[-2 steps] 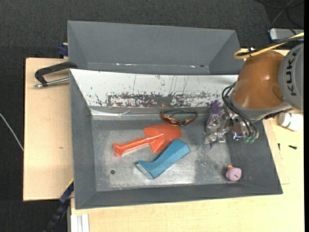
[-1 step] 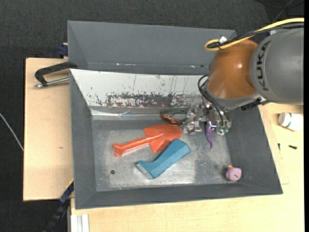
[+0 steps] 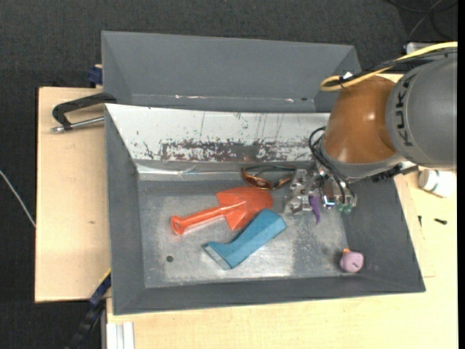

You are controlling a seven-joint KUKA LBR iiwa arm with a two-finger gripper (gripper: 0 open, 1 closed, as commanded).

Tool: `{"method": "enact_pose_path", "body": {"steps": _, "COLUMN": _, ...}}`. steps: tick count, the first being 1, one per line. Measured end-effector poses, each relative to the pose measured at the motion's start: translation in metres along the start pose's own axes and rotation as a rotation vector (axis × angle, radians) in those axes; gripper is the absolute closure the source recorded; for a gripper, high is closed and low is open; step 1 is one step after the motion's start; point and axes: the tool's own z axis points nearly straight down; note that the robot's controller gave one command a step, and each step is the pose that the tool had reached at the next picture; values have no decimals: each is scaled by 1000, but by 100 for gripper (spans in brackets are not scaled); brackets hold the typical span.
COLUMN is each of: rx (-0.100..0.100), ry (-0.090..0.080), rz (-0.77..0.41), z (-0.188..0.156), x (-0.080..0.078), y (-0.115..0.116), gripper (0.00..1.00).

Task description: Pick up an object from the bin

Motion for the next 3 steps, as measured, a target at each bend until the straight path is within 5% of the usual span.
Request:
{"method": "enact_pose_path", "body": {"steps": 1, "rx": 10, "ry": 1, "rz": 35, "z": 5, "x": 11, "y": 8, "gripper": 100}}
{"method": "enact_pose_path", "body": {"steps": 2, "rx": -1, "ry": 1, "rz": 115, "z": -17, "x": -11, "y": 41, "gripper": 100}}
{"method": "enact_pose_path", "body": {"steps": 3, "rx": 6, "ry": -2, "rz": 172, "z": 6, "x": 27, "y": 61, "gripper": 0}}
